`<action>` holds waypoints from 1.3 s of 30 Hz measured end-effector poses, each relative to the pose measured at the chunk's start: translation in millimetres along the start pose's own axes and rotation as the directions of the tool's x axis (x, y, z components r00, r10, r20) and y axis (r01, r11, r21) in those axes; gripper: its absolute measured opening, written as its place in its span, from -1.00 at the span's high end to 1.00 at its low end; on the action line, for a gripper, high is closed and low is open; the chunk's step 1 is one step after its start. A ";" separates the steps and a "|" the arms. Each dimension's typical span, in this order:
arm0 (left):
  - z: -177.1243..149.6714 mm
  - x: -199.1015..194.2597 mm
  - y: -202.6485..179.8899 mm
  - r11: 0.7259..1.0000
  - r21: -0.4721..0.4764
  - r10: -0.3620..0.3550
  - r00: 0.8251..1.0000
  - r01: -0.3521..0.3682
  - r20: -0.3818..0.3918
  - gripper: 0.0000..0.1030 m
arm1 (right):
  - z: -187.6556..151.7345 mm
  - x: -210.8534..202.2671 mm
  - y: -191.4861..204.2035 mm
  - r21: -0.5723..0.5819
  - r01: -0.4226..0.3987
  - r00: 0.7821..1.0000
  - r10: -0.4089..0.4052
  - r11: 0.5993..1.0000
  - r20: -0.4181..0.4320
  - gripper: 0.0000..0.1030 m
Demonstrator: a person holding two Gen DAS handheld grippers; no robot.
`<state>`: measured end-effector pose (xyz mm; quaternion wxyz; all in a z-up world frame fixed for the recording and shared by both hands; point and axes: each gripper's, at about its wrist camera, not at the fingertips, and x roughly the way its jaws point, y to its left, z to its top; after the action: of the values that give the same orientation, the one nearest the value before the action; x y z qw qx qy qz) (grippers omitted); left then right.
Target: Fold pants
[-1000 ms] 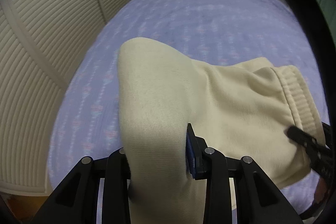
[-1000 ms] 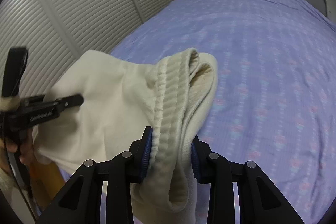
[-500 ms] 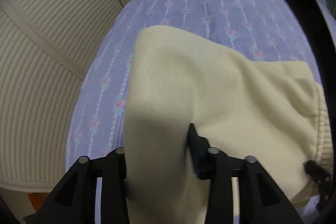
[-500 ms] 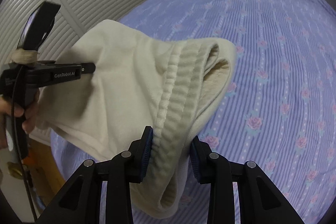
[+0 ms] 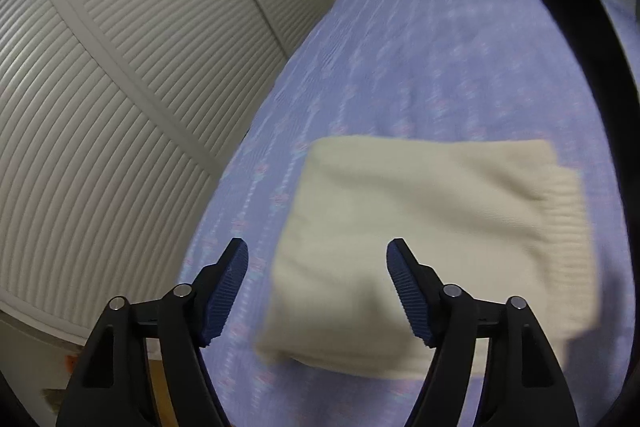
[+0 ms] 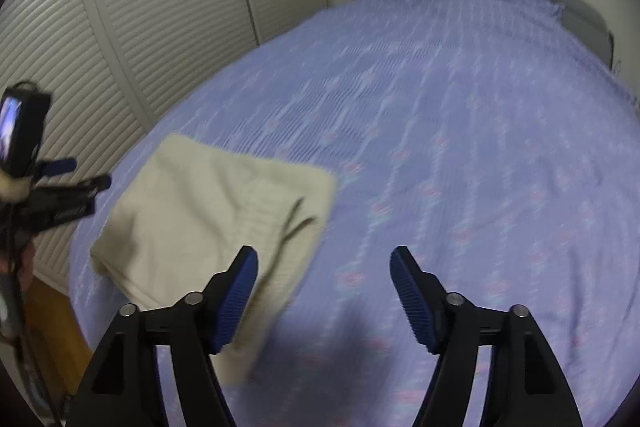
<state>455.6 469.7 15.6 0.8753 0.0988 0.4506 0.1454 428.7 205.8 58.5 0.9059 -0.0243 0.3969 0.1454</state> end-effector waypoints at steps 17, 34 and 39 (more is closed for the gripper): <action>-86.5 -168.4 -189.9 0.971 -0.040 -0.229 0.964 0.237 0.135 -0.73 | -97.1 -125.0 -142.3 -0.027 0.103 0.995 -0.103 0.994 0.016 -0.66; -178.8 -207.6 -305.7 0.962 0.062 -0.272 0.911 0.266 0.310 -0.74 | -239.2 -170.4 -236.3 0.111 0.212 0.952 -0.231 0.971 0.201 -0.66; -211.8 -232.6 -316.0 0.950 0.086 -0.311 0.890 0.300 0.334 -0.74 | -273.2 -202.1 -241.8 0.134 0.237 0.938 -0.263 0.962 0.226 -0.66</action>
<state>206.5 102.1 -25.4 0.9505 0.0645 0.3032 -0.0205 172.6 -118.4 1.2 0.9586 -0.0090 0.2845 0.0097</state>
